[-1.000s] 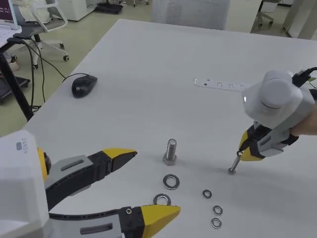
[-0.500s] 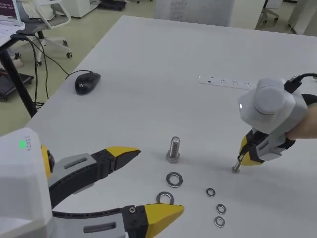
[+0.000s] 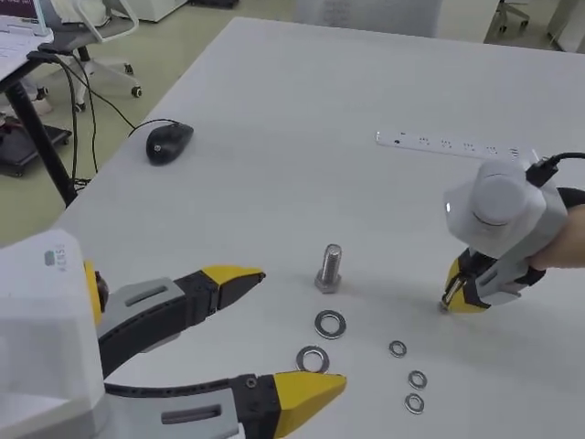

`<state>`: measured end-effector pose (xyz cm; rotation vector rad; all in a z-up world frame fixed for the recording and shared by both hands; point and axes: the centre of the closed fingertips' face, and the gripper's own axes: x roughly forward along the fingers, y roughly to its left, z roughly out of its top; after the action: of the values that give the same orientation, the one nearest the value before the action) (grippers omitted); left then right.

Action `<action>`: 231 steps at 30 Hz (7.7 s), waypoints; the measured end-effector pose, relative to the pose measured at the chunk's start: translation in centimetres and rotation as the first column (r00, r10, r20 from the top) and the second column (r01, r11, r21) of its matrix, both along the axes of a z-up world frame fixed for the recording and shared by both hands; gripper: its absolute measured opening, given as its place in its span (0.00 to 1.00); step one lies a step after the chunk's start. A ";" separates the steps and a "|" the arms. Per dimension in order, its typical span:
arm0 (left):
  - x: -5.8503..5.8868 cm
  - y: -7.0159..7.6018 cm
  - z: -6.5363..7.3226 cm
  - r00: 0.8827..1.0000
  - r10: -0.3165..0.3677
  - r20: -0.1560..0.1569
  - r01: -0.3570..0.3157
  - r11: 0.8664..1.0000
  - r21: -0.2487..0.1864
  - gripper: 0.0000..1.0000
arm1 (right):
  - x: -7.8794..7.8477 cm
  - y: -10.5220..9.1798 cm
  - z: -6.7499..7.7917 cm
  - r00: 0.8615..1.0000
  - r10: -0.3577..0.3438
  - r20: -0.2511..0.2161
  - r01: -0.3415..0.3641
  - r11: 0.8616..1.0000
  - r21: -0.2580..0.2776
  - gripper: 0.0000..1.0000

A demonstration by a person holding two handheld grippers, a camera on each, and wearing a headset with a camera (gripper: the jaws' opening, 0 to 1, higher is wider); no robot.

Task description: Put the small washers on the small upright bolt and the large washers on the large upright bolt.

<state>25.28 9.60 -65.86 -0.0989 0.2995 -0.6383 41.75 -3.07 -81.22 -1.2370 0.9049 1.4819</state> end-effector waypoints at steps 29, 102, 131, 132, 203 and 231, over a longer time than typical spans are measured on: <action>-0.3 0.5 -1.8 0.999 -0.001 -0.039 0.004 0.998 0.070 0.61 | -4.0 -5.1 6.2 0.952 -0.299 0.064 0.266 0.912 0.312 0.21; -0.8 0.5 -0.8 0.998 0.058 -0.011 -0.058 0.998 0.032 0.59 | -12.6 1.7 -1.2 0.997 -0.050 -0.058 0.058 0.988 0.141 0.18; -1.0 -0.2 -1.0 1.000 0.024 -0.016 -0.024 0.999 0.039 0.59 | -11.6 1.1 1.2 0.995 -0.077 -0.061 0.086 0.982 0.168 0.11; -1.0 -0.3 -1.0 1.000 0.022 -0.019 -0.021 0.999 0.037 0.59 | -11.1 0.8 1.8 0.995 -0.086 -0.051 0.094 0.981 0.172 0.11; 0.3 0.2 -1.8 0.998 0.040 -0.043 -0.039 0.999 0.011 0.59 | 0.2 0.5 4.6 0.989 -0.140 0.056 0.132 0.984 0.117 0.12; -0.2 0.3 -2.4 0.996 0.049 -0.068 -0.048 0.999 0.008 0.59 | -0.2 0.2 -0.1 0.995 -0.101 0.020 0.099 0.991 0.085 0.13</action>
<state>25.05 9.94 -68.26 -0.1219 0.3644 -0.5866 41.51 -2.83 -81.28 -1.1296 0.8672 1.4088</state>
